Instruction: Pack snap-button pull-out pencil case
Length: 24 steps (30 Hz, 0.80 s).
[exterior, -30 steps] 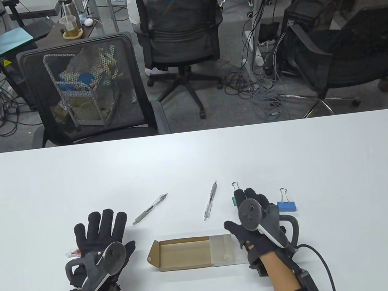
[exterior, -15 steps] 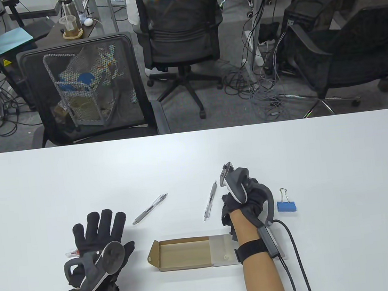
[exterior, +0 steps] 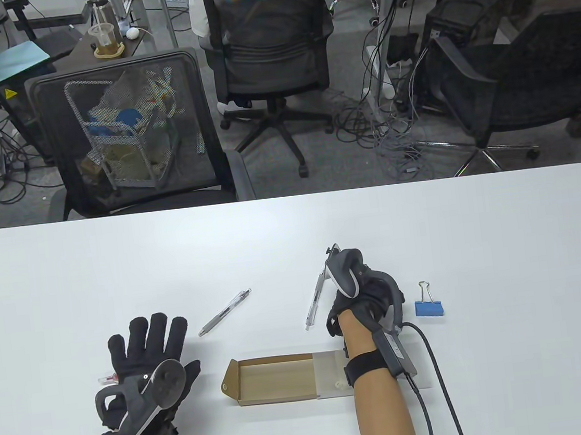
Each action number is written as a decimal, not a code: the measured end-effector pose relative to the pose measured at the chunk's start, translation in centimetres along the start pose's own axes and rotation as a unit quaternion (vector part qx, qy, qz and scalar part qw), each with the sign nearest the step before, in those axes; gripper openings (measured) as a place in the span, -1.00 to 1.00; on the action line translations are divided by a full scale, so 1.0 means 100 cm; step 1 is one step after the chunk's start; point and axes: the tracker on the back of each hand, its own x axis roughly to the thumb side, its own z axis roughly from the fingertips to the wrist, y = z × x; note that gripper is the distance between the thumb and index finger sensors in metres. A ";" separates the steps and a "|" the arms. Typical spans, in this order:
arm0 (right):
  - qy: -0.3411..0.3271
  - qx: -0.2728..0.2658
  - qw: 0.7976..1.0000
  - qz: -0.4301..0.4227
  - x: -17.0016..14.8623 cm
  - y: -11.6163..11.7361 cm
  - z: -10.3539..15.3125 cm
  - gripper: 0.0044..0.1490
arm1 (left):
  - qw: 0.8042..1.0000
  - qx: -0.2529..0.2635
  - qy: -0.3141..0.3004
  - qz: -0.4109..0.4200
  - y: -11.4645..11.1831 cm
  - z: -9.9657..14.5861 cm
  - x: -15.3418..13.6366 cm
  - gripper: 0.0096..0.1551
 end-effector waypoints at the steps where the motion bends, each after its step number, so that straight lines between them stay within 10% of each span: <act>1: 0.000 -0.002 1.000 0.002 0.000 -0.001 -0.002 -0.16 | 1.000 0.000 0.000 0.001 0.000 0.000 0.000 0.09; 14: -0.079 -0.093 0.991 -0.057 -0.016 -0.018 0.019 -0.18 | 1.000 -0.002 0.005 0.006 0.003 0.000 -0.004 0.09; 24: -0.374 -0.248 0.876 -0.179 -0.039 -0.028 0.113 -0.19 | 1.000 -0.002 0.004 0.006 0.004 -0.001 -0.006 0.09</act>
